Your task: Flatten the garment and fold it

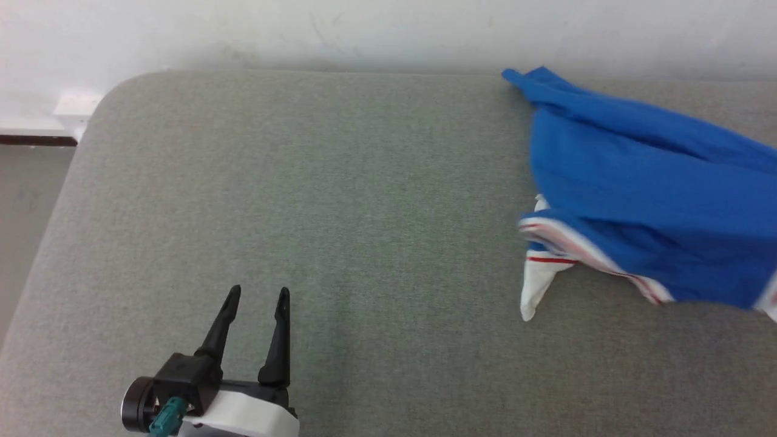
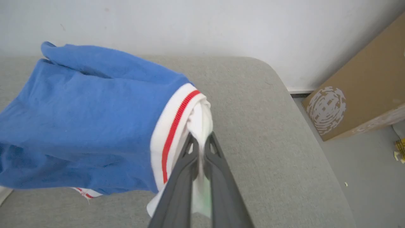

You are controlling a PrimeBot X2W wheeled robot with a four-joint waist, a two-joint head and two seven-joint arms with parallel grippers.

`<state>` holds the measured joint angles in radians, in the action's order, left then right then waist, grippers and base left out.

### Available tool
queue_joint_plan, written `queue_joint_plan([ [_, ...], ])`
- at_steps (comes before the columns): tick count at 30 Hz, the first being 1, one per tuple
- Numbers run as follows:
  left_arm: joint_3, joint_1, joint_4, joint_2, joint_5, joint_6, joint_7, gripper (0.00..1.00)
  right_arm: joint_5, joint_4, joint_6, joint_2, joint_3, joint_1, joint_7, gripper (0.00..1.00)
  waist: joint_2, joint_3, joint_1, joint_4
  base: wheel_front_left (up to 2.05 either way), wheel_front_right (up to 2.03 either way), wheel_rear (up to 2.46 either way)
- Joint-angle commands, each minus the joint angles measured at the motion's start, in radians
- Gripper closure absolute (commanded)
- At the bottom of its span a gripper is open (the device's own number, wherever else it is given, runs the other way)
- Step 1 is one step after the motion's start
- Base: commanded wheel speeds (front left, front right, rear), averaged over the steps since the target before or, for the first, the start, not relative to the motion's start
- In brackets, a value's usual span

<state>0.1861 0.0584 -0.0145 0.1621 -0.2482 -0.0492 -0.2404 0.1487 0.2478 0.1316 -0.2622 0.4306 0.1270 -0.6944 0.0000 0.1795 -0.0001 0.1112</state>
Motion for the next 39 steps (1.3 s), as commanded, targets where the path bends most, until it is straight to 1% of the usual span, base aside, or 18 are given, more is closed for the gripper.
queue_joint_plan([
  [1,0.0,-0.007,-0.005,0.008,-0.007,-0.001,0.005,0.0,-0.021,-0.024,-0.001,0.01,0.057,-0.051,0.006,1.0,0.0,0.012,0.0001,-0.014,0.0,0.0,0.0],
  [4,0.002,-0.006,-0.01,0.017,-0.005,-0.001,0.014,0.0,-0.043,-0.09,-0.001,0.037,0.15,-0.12,0.034,1.0,0.0,0.025,0.0001,-0.014,0.0,0.0,0.0],
  [7,0.0,-0.007,-0.018,0.03,-0.004,0.0,0.027,0.0,-0.08,-0.177,-0.001,0.057,0.196,-0.17,0.083,1.0,0.0,0.037,0.0001,-0.011,0.0,0.0,0.0],
  [10,-0.004,-0.009,-0.028,0.042,-0.007,0.001,0.037,0.0,-0.103,-0.264,-0.001,0.082,0.211,-0.17,0.138,1.0,0.0,0.045,0.0001,-0.01,0.0,0.0,0.0],
  [11,-0.005,-0.009,-0.031,0.046,-0.007,0.001,0.041,0.0,-0.114,-0.291,-0.001,0.087,0.211,-0.163,0.163,0.86,0.0,0.046,0.0001,-0.011,0.0,0.0,0.0],
  [12,-0.005,-0.009,-0.034,0.049,-0.007,0.0,0.044,0.0,-0.128,-0.319,-0.001,0.087,0.206,-0.157,0.185,0.58,0.0,0.047,0.0001,-0.011,0.0,0.0,0.0],
  [13,-0.004,-0.009,-0.037,0.05,-0.007,0.0,0.048,0.0,-0.139,-0.342,-0.001,0.087,0.201,-0.148,0.206,0.0,0.0,0.047,0.0001,-0.013,0.0,0.0,0.0],
  [16,-0.001,-0.008,-0.043,0.053,-0.006,-0.003,0.055,0.0,-0.153,-0.387,-0.001,0.085,0.182,-0.109,0.261,0.0,0.0,0.043,0.0001,-0.018,0.0,0.0,0.0],
  [17,-0.001,-0.008,-0.043,0.053,-0.006,-0.003,0.055,0.0,-0.153,-0.387,-0.001,0.085,0.182,-0.109,0.261,0.0,0.0,0.043,0.0001,-0.018,0.0,0.0,0.0],
  [20,0.006,-0.006,-0.046,0.051,-0.006,-0.005,0.057,0.0,-0.143,-0.376,-0.001,0.078,0.155,-0.071,0.322,0.0,0.0,0.033,0.0001,-0.023,0.0,0.0,0.0],
  [23,0.012,-0.003,-0.05,0.047,-0.006,-0.008,0.051,0.0,-0.127,-0.304,-0.001,0.093,0.14,-0.039,0.4,0.0,0.0,0.021,0.0001,-0.026,0.0,0.0,0.0],
  [26,0.015,0.005,-0.055,0.043,-0.004,-0.012,0.039,0.0,-0.119,-0.216,-0.001,0.131,0.11,-0.038,0.472,0.0,0.0,0.01,0.0001,-0.031,0.0,0.0,0.0],
  [32,0.022,0.016,-0.065,0.033,-0.001,-0.015,0.01,0.0,-0.128,-0.051,-0.001,0.201,0.0,-0.111,0.601,0.0,0.0,-0.006,0.0001,-0.042,0.0,0.0,0.0],
  [35,0.022,0.022,-0.072,0.029,0.007,-0.019,-0.003,0.0,-0.124,-0.008,-0.001,0.21,-0.079,-0.168,0.643,0.0,0.0,-0.012,0.0001,-0.05,0.0,0.0,0.0],
  [39,0.023,0.035,-0.082,0.024,0.025,-0.023,-0.015,0.0,-0.055,-0.004,-0.001,0.212,-0.169,-0.229,0.695,0.0,0.0,-0.02,0.0001,-0.059,0.0,0.0,0.0],
])
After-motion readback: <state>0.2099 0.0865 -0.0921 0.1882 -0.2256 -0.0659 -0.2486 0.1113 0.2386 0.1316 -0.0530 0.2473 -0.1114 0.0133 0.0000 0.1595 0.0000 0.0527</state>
